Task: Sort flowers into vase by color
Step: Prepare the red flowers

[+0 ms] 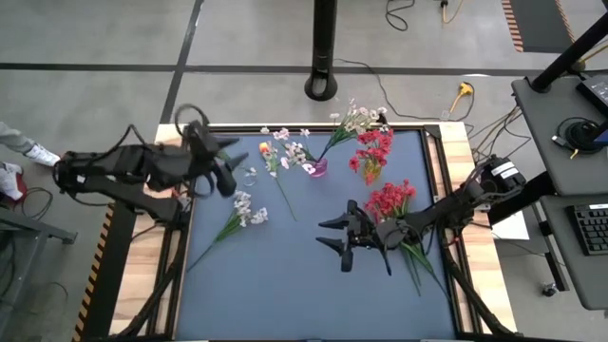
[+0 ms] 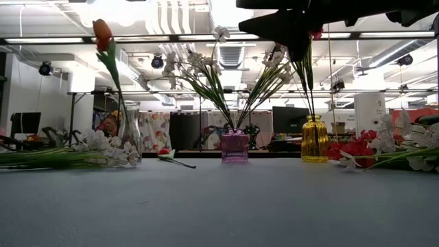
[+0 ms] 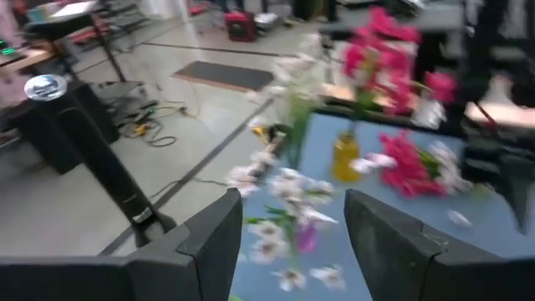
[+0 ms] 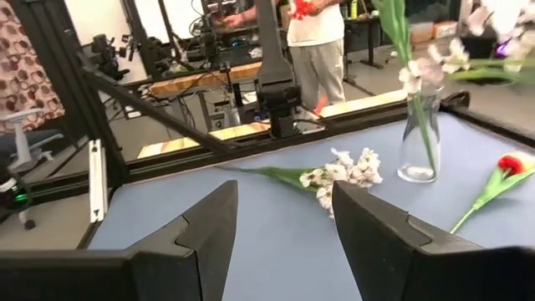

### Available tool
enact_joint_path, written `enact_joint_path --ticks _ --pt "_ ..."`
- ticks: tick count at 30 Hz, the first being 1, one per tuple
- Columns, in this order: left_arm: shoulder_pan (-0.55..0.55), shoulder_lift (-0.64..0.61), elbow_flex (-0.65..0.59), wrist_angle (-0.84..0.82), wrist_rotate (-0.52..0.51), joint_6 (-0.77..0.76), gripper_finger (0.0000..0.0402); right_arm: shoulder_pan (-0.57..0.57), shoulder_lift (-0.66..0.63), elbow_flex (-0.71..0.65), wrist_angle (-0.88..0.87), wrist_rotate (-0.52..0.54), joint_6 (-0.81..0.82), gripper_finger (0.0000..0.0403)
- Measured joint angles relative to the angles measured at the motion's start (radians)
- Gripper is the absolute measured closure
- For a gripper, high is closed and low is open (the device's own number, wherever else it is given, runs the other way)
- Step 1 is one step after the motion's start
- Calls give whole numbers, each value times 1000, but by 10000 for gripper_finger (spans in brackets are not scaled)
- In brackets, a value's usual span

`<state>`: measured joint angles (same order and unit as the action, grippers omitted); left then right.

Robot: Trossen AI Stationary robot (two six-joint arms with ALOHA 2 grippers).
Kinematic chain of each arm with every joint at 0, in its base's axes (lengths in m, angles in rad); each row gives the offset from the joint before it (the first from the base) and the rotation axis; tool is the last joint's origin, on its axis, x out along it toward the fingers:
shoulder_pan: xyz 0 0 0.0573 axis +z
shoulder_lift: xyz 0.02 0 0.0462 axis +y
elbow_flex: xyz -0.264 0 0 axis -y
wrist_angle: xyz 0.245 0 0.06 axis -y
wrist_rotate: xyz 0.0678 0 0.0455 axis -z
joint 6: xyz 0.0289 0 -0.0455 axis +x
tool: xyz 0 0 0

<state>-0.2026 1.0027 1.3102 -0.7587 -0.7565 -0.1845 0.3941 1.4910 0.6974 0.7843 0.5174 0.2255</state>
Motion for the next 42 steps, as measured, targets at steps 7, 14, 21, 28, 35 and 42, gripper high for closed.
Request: enact_joint_path --ticks 7,14,21,28,35,42 --pt "-267 106 118 -252 -219 -215 207 5 -2 183 -577 -2 191 213" --pt "-470 183 128 -322 -221 -402 207 15 -1 393 -1233 -1 444 217" --pt "-606 275 153 -323 -220 -464 207 67 -3 500 -1662 -4 690 224" --pt "-680 344 171 -323 -214 -516 207 115 -7 511 -1871 -214 896 225" --pt "-689 422 169 -323 -137 -542 207 148 -8 509 -2097 -347 1060 225" --pt "-689 493 169 -323 -107 -542 207 156 -38 503 -2213 -454 1139 225"
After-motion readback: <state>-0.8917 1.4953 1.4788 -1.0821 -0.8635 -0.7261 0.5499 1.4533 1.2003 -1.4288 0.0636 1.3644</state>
